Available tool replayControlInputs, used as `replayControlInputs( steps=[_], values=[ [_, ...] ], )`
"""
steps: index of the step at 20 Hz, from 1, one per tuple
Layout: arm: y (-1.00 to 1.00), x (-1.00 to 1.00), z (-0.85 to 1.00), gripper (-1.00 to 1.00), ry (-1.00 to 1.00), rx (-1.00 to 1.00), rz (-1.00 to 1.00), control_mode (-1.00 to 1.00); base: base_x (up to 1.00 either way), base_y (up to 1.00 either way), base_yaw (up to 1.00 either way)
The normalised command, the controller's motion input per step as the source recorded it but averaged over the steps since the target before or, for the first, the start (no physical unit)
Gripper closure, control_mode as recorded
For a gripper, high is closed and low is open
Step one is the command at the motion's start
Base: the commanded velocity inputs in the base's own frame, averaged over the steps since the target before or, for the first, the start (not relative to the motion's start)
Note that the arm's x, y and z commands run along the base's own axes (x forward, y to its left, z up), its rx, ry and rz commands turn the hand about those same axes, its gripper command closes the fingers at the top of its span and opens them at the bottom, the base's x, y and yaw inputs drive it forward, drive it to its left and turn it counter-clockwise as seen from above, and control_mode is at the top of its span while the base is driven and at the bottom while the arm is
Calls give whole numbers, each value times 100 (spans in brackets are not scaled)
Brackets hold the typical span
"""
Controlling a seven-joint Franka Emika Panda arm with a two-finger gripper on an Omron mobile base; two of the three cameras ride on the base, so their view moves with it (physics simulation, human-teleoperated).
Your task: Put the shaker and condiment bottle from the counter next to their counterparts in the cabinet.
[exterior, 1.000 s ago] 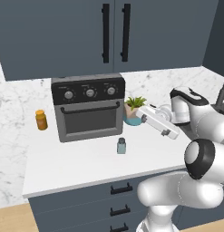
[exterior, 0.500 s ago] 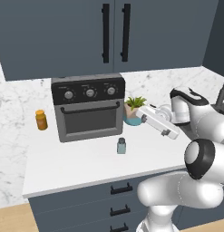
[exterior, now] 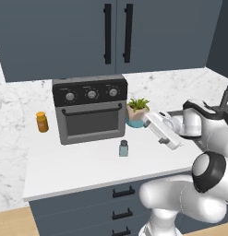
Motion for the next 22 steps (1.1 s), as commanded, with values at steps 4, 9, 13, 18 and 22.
replayControlInputs(
  steps=[4, 9, 13, 18, 22],
  values=[
    [0, 0, -13, -100, -1, -3, -34, -100, 0, 0, 0],
    [1, 27, -4, -100, -1, -5, -21, -100, 0, 0, 0],
    [0, 52, -6, -100, 5, 0, -9, -100, 0, 0, 0],
    [0, 16, -34, -100, 0, 0, 22, -100, 0, 0, 0],
    [26, 0, -9, -100, 2, 0, 13, -100, 0, 0, 0]
  ],
)
